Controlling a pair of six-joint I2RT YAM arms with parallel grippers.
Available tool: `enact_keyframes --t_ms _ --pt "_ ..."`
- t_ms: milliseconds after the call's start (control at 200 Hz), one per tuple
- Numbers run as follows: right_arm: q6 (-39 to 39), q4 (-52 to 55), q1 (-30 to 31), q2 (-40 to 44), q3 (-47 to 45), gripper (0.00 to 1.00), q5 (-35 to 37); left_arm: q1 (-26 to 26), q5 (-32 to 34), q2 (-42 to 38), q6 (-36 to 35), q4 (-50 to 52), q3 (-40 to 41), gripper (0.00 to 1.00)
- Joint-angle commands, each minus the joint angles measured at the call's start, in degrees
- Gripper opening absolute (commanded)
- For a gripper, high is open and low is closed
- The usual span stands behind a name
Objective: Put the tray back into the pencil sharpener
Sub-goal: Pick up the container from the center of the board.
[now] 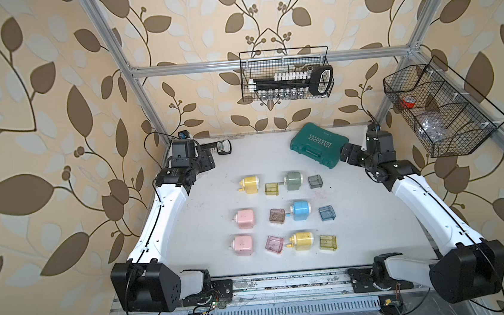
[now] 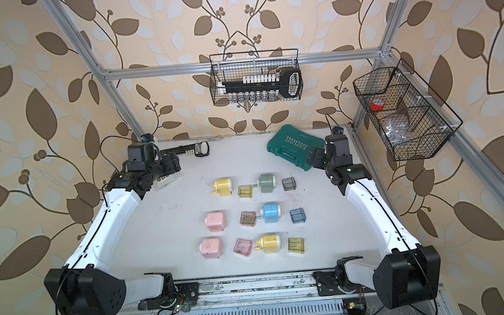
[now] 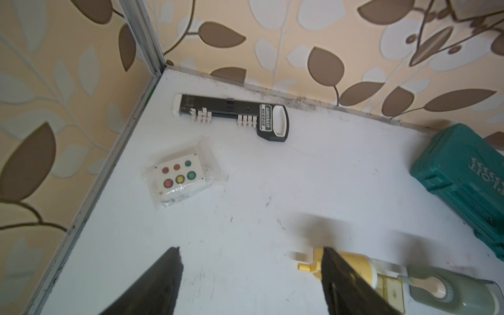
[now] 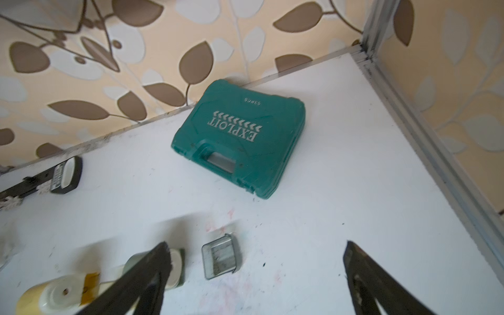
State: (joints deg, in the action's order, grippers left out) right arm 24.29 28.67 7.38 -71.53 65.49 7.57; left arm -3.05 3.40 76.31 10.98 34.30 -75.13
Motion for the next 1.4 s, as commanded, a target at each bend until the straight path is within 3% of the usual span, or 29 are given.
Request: enact_keyframes --t_ms 0,225,475,745,960,1400 --pt "4.62 14.21 4.64 -2.96 5.43 0.95 -4.34 -0.38 -8.35 4.81 1.89 13.29 -4.11 0.79" --pt "9.11 22.91 18.22 -11.57 16.83 0.94 -1.11 -0.45 -22.06 11.59 2.93 12.32 -4.01 0.76" --pt "11.83 27.38 27.53 -24.61 28.87 0.8 0.8 -2.74 -29.45 20.15 4.15 11.93 -7.05 0.73" --pt "13.22 33.29 30.97 -39.2 42.5 0.71 -0.68 -3.28 -30.16 28.44 2.47 17.63 -14.9 0.72" --pt "14.62 36.93 32.17 -47.12 50.84 0.65 -0.72 -3.37 -30.91 31.88 1.38 19.92 -16.1 0.71" --pt "17.54 36.9 32.17 -55.54 56.27 0.56 -4.83 -4.38 -35.92 35.26 0.37 17.38 -14.91 0.68"
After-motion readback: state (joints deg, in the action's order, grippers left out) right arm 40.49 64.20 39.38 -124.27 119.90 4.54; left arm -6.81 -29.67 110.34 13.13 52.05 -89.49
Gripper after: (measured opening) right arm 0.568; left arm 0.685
